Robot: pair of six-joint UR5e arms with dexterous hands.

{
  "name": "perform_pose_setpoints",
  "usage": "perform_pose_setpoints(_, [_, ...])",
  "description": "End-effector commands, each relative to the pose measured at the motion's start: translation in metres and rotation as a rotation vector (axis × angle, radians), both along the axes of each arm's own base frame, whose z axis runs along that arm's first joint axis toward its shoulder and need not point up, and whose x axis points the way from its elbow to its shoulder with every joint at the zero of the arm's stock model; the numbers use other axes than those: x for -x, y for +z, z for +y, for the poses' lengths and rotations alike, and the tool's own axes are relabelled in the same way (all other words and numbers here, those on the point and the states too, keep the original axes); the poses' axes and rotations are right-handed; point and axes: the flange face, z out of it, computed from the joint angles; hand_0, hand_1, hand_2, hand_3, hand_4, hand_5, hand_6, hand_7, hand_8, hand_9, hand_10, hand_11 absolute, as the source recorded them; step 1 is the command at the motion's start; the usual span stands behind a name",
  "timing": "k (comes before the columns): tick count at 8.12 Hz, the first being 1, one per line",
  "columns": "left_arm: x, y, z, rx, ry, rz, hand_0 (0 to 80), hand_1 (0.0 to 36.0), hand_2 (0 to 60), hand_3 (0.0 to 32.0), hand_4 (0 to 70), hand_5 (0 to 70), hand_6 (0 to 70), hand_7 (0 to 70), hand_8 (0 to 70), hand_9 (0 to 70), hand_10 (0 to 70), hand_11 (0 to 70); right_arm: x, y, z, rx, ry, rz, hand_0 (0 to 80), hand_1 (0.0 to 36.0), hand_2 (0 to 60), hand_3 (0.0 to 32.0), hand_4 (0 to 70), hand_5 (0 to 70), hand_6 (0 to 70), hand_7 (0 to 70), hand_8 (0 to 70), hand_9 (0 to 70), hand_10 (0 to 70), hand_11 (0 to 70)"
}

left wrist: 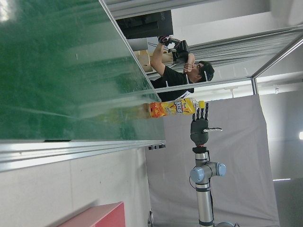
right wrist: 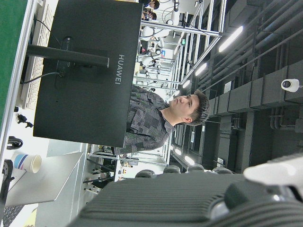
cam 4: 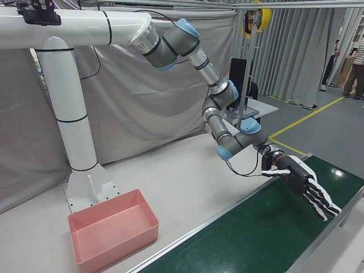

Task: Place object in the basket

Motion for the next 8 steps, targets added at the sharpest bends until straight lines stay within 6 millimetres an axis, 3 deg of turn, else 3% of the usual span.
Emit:
perform_pose_setpoints(1, [-0.0003,-0.0001,-0.0001,0.001,-0.002,-0.001,59.9,9.4,0.0,0.0,0.6,15.8,0.0,0.1,0.0,0.0,3.9,7.8,0.0002,-0.0004,-0.0004,-0.001,0.0,0.0,0.0,0.0,0.0,0.0,0.0,0.0,0.0,0.0,0.0,0.0,0.0,0.0])
perform_pose_setpoints(8, [-0.0003,-0.0001,-0.0001,0.001,-0.002,0.001,59.6,9.1,0.0,0.0,0.8,16.7,0.0,0.8,0.0,0.0,4.9,9.1,-0.0005,-0.0004,-0.0002,-0.001,0.001,0.0,0.0,0.0,0.0,0.0,0.0,0.0,0.0,0.0,0.0,0.0,0.0,0.0])
